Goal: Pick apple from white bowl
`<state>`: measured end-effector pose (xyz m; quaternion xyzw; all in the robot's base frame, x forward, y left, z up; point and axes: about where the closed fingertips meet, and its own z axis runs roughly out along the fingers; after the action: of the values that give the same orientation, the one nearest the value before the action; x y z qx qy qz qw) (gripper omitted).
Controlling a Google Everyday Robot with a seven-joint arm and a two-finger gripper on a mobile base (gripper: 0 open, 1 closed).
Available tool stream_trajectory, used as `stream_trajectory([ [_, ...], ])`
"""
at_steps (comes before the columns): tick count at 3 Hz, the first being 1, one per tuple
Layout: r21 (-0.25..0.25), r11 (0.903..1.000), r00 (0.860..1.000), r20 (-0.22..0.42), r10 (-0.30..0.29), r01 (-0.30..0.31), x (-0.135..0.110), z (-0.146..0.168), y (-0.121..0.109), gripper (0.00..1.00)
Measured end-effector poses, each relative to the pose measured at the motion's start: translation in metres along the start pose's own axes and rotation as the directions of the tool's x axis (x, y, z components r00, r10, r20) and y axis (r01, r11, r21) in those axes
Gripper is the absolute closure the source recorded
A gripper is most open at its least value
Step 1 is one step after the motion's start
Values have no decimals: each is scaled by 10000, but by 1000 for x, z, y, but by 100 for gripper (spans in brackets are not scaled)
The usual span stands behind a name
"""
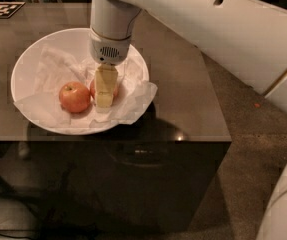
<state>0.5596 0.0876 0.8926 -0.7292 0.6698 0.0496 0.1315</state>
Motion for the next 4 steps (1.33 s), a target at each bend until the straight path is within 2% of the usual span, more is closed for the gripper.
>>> stream_trajectory([
  [1,0,10000,10000,0,0,0,0,0,0,0],
  [2,0,10000,10000,0,0,0,0,0,0,12],
  [3,0,10000,10000,0,0,0,0,0,0,19],
  [4,2,10000,10000,-1,-4,4,0,0,0,8],
])
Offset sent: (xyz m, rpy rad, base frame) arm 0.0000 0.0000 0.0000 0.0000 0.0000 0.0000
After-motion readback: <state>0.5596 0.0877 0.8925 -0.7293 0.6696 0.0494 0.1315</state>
